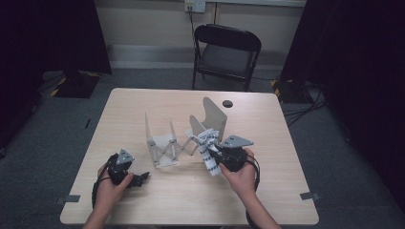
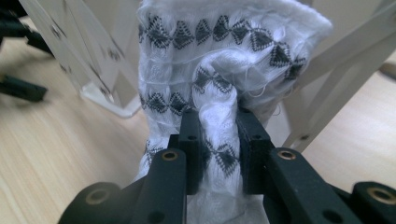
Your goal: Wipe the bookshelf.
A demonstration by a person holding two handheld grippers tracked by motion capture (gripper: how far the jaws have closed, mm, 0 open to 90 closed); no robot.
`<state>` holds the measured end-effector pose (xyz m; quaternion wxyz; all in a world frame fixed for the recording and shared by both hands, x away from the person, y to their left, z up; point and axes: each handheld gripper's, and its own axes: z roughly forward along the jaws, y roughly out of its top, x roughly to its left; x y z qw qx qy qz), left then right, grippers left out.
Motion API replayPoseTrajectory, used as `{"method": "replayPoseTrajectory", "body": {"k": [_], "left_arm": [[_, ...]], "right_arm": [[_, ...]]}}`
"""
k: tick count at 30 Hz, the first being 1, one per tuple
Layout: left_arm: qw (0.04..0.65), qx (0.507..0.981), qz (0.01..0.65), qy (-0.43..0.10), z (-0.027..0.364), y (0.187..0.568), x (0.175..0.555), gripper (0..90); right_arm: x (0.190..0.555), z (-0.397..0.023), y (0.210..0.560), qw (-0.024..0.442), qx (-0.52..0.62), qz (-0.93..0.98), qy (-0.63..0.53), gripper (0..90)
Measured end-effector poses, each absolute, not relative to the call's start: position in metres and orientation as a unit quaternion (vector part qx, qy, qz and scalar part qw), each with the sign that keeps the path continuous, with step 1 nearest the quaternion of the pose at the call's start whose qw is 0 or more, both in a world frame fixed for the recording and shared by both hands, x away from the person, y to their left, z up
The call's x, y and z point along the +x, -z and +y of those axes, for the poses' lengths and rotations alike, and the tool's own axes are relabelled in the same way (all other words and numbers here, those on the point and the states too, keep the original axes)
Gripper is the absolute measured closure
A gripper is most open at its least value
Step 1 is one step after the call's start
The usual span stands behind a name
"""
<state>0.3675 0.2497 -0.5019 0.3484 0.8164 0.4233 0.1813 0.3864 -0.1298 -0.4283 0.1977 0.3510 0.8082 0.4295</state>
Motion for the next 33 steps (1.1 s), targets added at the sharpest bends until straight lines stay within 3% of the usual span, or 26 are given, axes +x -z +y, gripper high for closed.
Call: {"method": "replayPoseTrajectory", "body": {"k": [19, 28, 33], "left_arm": [[0.349, 0.816, 0.424, -0.181, 0.250, 0.502, 0.367, 3.4], [0.349, 0.816, 0.424, -0.181, 0.250, 0.502, 0.367, 3.4], [0.349, 0.816, 0.424, -0.181, 0.250, 0.502, 0.367, 3.4]], "right_arm": [[0.381, -0.132, 0.487, 0.160, 0.361, 0.844, -0.362, 74.6], [0.369, -0.142, 0.485, 0.154, 0.364, 0.841, -0.370, 74.8], [0.363, -0.150, 0.454, 0.180, 0.362, 0.821, -0.404, 74.9]]}}
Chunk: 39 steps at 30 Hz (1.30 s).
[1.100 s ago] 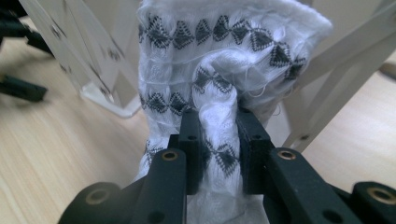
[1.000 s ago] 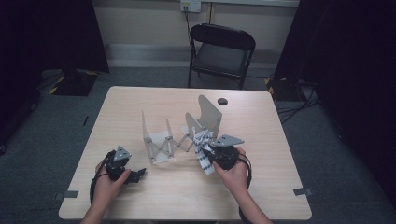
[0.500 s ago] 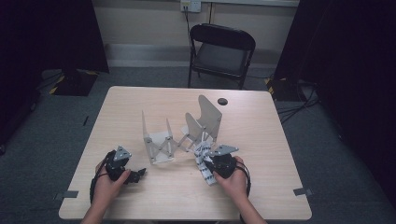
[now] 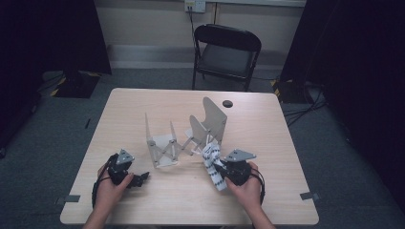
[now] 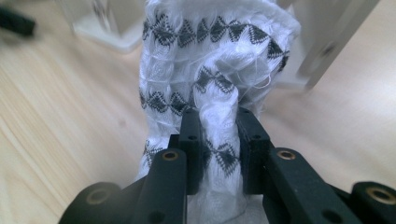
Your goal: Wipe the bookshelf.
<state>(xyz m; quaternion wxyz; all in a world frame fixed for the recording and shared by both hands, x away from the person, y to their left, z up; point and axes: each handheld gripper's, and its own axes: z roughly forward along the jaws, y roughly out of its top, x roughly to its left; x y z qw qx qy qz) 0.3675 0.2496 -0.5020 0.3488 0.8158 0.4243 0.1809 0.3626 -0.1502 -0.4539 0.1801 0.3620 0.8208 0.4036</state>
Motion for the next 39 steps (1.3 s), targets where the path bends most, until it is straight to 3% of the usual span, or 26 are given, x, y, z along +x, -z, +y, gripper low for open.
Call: {"method": "replayPoseTrajectory", "body": {"k": [6, 11, 20, 39], "left_arm": [[0.349, 0.816, 0.424, -0.181, 0.250, 0.502, 0.367, 3.4], [0.349, 0.816, 0.424, -0.181, 0.250, 0.502, 0.367, 3.4], [0.349, 0.816, 0.424, -0.181, 0.250, 0.502, 0.367, 3.4], [0.349, 0.816, 0.424, -0.181, 0.250, 0.502, 0.367, 3.4]], "right_arm": [[0.361, -0.151, 0.406, 0.219, 0.345, 0.791, -0.456, 74.9], [0.367, -0.140, 0.393, 0.233, 0.337, 0.786, -0.464, 74.8], [0.379, -0.115, 0.433, 0.212, 0.331, 0.819, -0.419, 75.0], [0.372, -0.128, 0.487, 0.161, 0.349, 0.844, -0.374, 74.0]]}}
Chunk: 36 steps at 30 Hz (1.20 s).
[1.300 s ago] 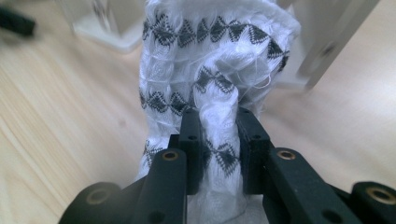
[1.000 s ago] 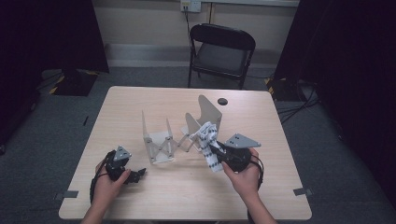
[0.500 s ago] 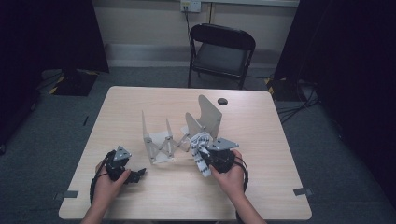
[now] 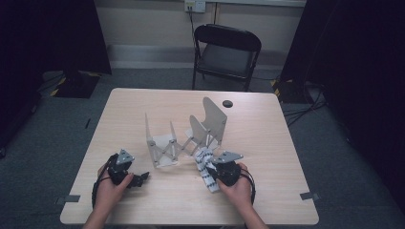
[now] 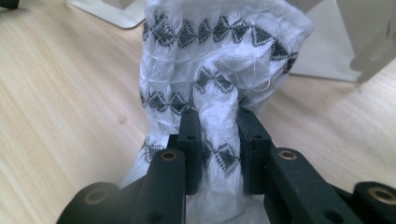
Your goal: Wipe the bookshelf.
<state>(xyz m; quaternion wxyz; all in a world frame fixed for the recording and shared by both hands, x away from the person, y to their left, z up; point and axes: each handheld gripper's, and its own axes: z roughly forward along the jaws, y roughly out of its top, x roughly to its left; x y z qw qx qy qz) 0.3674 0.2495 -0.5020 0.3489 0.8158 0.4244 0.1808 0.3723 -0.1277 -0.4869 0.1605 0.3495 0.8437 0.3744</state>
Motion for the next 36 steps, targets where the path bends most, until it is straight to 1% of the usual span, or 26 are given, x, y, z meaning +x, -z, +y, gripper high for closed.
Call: {"method": "replayPoseTrajectory", "body": {"k": [5, 10, 11, 13, 14, 16, 17, 19, 20, 22, 25, 27, 28, 31, 32, 36], "left_arm": [[0.349, 0.816, 0.424, -0.181, 0.250, 0.502, 0.367, 3.4], [0.349, 0.816, 0.424, -0.181, 0.250, 0.502, 0.367, 3.4], [0.349, 0.816, 0.424, -0.181, 0.250, 0.502, 0.367, 3.4], [0.349, 0.816, 0.423, -0.181, 0.250, 0.502, 0.368, 3.4], [0.349, 0.816, 0.424, -0.181, 0.250, 0.502, 0.367, 3.4], [0.349, 0.816, 0.424, -0.181, 0.250, 0.502, 0.367, 3.4], [0.349, 0.816, 0.424, -0.181, 0.250, 0.502, 0.367, 3.4], [0.349, 0.816, 0.424, -0.181, 0.250, 0.502, 0.367, 3.4], [0.349, 0.816, 0.425, -0.181, 0.250, 0.502, 0.367, 3.4], [0.349, 0.816, 0.424, -0.181, 0.250, 0.502, 0.367, 3.4], [0.349, 0.816, 0.424, -0.181, 0.250, 0.502, 0.367, 3.4], [0.349, 0.816, 0.424, -0.181, 0.250, 0.502, 0.367, 3.4], [0.349, 0.816, 0.424, -0.181, 0.250, 0.502, 0.367, 3.4], [0.349, 0.816, 0.424, -0.181, 0.250, 0.502, 0.367, 3.4], [0.349, 0.816, 0.424, -0.181, 0.250, 0.502, 0.367, 3.4], [0.349, 0.816, 0.424, -0.181, 0.250, 0.502, 0.367, 3.4]], "right_arm": [[0.363, -0.137, 0.489, 0.154, 0.353, 0.839, -0.383, 73.8], [0.359, -0.142, 0.483, 0.161, 0.353, 0.836, -0.388, 74.0], [0.358, -0.144, 0.473, 0.168, 0.351, 0.830, -0.400, 74.2], [0.357, -0.144, 0.469, 0.173, 0.348, 0.827, -0.407, 74.3], [0.356, -0.145, 0.456, 0.185, 0.343, 0.819, -0.420, 74.4], [0.355, -0.145, 0.450, 0.191, 0.343, 0.815, -0.427, 74.4], [0.356, -0.145, 0.435, 0.205, 0.339, 0.804, -0.444, 74.4], [0.356, -0.144, 0.430, 0.211, 0.338, 0.799, -0.450, 74.4], [0.359, -0.142, 0.418, 0.222, 0.335, 0.791, -0.461, 74.3], [0.363, -0.136, 0.409, 0.227, 0.334, 0.788, -0.465, 74.2], [0.369, -0.128, 0.405, 0.229, 0.329, 0.789, -0.466, 74.1], [0.374, -0.115, 0.408, 0.229, 0.324, 0.798, -0.453, 74.0], [0.374, -0.115, 0.408, 0.229, 0.324, 0.798, -0.453, 74.0], [0.380, -0.104, 0.424, 0.219, 0.325, 0.810, -0.435, 74.0], [0.380, -0.104, 0.424, 0.219, 0.325, 0.810, -0.435, 74.0], [0.382, -0.104, 0.442, 0.202, 0.341, 0.814, -0.425, 74.1]]}}
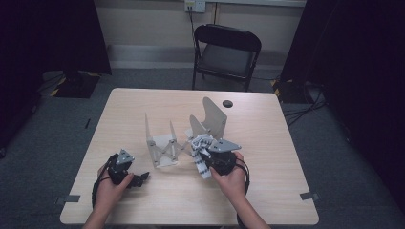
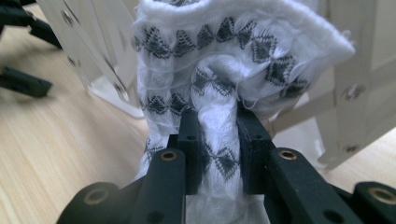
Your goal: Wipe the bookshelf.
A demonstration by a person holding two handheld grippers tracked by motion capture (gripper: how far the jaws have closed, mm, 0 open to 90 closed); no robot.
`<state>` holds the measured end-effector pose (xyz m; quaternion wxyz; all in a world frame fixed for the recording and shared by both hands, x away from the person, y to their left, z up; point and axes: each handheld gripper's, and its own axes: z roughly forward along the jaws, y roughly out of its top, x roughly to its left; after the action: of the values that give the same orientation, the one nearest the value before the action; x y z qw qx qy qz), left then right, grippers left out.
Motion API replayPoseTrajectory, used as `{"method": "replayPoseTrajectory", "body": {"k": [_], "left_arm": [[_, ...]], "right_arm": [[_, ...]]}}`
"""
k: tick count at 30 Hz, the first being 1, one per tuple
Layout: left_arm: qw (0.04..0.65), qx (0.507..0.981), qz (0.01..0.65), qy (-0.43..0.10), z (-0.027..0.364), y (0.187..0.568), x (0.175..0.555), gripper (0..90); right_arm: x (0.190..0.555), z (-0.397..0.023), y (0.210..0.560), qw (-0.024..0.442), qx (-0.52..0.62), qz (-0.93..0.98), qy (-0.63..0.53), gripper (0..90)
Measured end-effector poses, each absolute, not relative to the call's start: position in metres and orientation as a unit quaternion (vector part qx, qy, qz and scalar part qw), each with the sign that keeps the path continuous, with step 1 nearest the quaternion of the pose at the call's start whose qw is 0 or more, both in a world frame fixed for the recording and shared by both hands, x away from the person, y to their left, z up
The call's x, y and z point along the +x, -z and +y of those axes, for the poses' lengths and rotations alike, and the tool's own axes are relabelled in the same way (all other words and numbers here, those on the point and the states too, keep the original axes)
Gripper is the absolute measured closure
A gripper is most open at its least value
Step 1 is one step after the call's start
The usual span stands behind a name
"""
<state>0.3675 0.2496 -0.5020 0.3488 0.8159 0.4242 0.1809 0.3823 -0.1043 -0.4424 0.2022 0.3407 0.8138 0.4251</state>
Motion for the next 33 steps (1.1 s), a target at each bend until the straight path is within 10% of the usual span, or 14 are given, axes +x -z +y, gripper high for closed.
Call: {"method": "replayPoseTrajectory", "body": {"k": [21, 33], "left_arm": [[0.349, 0.816, 0.424, -0.181, 0.250, 0.502, 0.367, 3.4], [0.349, 0.815, 0.425, -0.180, 0.249, 0.502, 0.367, 3.4]], "right_arm": [[0.371, -0.114, 0.489, 0.150, 0.339, 0.849, -0.375, 72.9], [0.361, -0.133, 0.449, 0.182, 0.333, 0.829, -0.411, 73.5]]}}
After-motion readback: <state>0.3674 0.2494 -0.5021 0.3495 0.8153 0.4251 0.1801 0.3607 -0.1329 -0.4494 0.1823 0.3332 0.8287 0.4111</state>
